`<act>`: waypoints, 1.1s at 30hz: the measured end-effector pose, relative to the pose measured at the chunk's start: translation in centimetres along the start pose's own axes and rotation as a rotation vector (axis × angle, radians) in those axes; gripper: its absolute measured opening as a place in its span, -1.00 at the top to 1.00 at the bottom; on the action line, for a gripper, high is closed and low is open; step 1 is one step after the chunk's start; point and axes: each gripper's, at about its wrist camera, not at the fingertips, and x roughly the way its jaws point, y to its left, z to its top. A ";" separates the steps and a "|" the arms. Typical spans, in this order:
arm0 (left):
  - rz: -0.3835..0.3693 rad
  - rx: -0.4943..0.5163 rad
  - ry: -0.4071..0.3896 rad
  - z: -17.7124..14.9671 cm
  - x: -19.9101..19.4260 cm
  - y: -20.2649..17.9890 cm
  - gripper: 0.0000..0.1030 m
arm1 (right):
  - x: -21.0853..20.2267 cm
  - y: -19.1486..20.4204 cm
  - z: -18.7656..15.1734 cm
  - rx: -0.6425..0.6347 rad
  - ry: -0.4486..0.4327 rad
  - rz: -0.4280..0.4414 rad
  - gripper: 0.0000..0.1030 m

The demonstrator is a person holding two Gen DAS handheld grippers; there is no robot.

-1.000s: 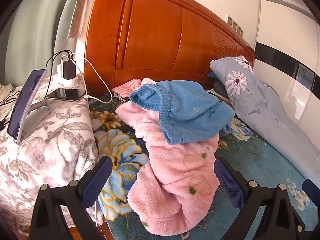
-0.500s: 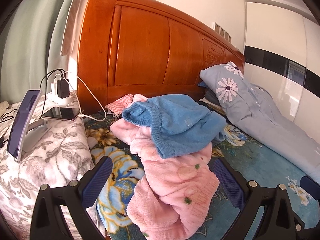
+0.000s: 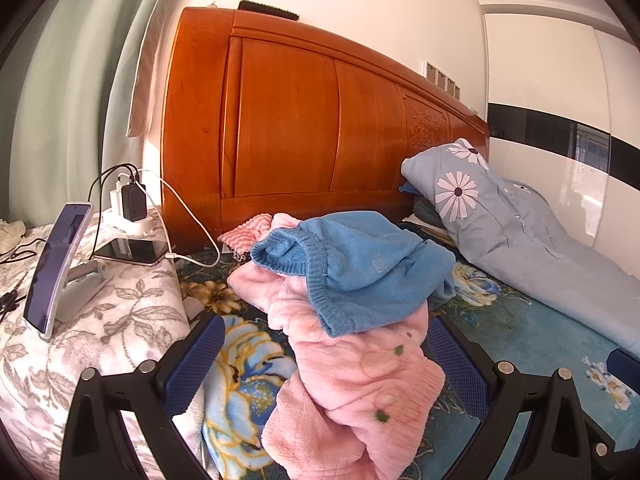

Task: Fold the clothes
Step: 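Approach the light blue sweatpants on the clothes pile with both tools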

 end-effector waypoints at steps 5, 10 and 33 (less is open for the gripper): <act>-0.004 0.003 0.015 -0.1 0.3 0.0 -1.00 | 0.1 0.0 -0.1 0.002 -0.001 0.002 -1.00; -0.007 0.015 -0.008 0.2 -0.1 0.2 -1.00 | -0.1 -0.1 0.1 0.017 -0.033 0.012 -1.00; -0.058 -0.012 0.026 0.1 0.3 0.9 -1.00 | -0.4 0.7 0.4 -0.018 -0.047 0.005 -1.00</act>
